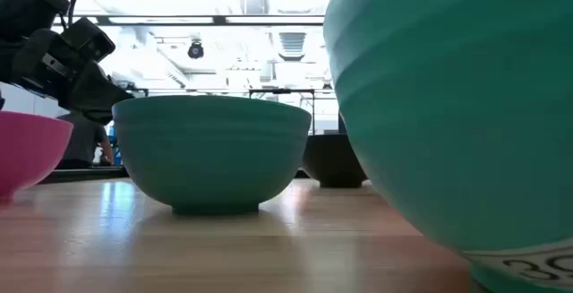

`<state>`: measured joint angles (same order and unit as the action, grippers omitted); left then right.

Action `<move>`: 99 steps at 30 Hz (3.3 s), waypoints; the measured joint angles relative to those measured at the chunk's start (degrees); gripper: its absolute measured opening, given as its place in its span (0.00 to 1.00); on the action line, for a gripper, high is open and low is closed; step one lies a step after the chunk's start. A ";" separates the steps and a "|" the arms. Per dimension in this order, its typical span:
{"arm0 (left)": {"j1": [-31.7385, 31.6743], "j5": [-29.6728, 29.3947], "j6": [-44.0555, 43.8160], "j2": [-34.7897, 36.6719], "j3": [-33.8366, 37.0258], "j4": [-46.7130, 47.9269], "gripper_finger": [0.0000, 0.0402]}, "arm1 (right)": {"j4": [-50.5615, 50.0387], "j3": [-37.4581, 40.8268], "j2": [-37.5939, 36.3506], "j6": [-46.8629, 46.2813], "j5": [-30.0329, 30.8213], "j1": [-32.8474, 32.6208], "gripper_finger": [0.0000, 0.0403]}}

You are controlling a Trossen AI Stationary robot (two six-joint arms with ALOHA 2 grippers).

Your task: Nest bowls inside each other

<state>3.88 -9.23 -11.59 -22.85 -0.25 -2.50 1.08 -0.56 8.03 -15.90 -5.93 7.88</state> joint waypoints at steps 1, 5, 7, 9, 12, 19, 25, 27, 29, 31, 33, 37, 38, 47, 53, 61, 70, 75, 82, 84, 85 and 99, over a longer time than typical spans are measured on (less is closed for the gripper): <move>0.01 0.00 0.00 0.00 0.00 -0.02 0.00 | 0.00 0.00 0.00 0.01 0.00 0.01 0.07; 0.00 0.00 0.00 0.00 0.00 -0.02 0.00 | 0.00 0.00 -0.02 0.00 0.01 0.00 0.07; 0.01 0.00 0.02 0.00 0.00 -0.01 0.00 | 0.00 -0.02 0.00 0.02 0.00 0.02 0.07; 0.00 0.00 0.02 0.00 0.00 -0.01 0.00 | 0.00 0.00 -0.02 0.02 0.00 0.00 0.07; 0.01 0.00 0.02 0.00 0.00 -0.01 0.00 | 0.00 0.00 -0.02 0.00 0.02 0.02 0.07; 0.00 0.00 0.02 0.00 0.00 0.00 0.00 | 0.01 0.00 -0.01 0.01 0.00 0.01 0.07; 0.00 0.00 0.02 0.00 0.00 0.00 0.00 | 0.00 0.00 0.00 0.02 0.01 0.01 0.07; 0.00 -0.02 0.00 0.00 0.00 -0.02 0.00 | 0.00 -0.01 0.00 0.00 0.00 0.00 0.07; 0.02 0.00 0.02 0.00 0.00 0.00 0.00 | 0.00 0.00 -0.02 0.02 0.00 0.02 0.07; 0.02 0.00 0.01 0.00 0.00 -0.01 0.00 | 0.00 0.00 0.00 0.00 0.01 0.00 0.07; 0.02 0.00 0.02 0.00 0.00 -0.02 0.00 | 0.00 -0.02 0.00 0.00 0.00 0.02 0.07; 0.00 -0.02 0.00 0.00 0.00 0.00 0.00 | 0.00 0.00 -0.01 0.00 0.02 0.01 0.07; 0.00 0.00 0.02 0.00 0.00 -0.02 0.00 | 0.00 0.00 0.00 0.00 0.01 0.01 0.07; 0.01 0.00 0.02 0.00 0.00 -0.02 0.00 | 0.00 0.00 -0.02 0.01 0.00 0.01 0.07; 0.00 0.00 0.01 0.00 0.00 -0.01 0.00 | 0.00 0.00 -0.02 0.00 0.00 0.00 0.07; 0.00 0.00 0.00 0.00 0.00 -0.02 0.00 | 0.00 0.00 0.00 0.00 0.00 0.00 0.07; 0.00 0.00 0.02 0.00 0.00 -0.01 0.00 | 0.00 0.00 -0.02 0.00 0.00 0.00 0.07; 0.00 0.00 0.01 0.00 0.00 0.00 0.00 | 0.00 -0.01 0.00 0.01 0.00 0.01 0.07; 0.02 0.00 0.02 0.00 0.00 -0.02 0.00 | 0.00 0.00 -0.01 0.00 0.01 0.01 0.07; 0.02 0.00 0.02 0.00 0.00 -0.02 0.00 | 0.00 0.00 0.00 0.00 0.02 0.02 0.07; 0.00 0.00 0.01 0.00 0.00 -0.02 0.00 | 0.00 0.00 0.00 0.00 0.02 0.00 0.07; 0.00 0.00 0.00 0.00 0.00 -0.02 0.00 | 6.45 0.00 0.00 2.08 0.02 0.01 0.07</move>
<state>3.89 -9.23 -11.59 -22.85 -0.25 -2.52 7.53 -0.56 8.03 -13.82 -5.91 7.89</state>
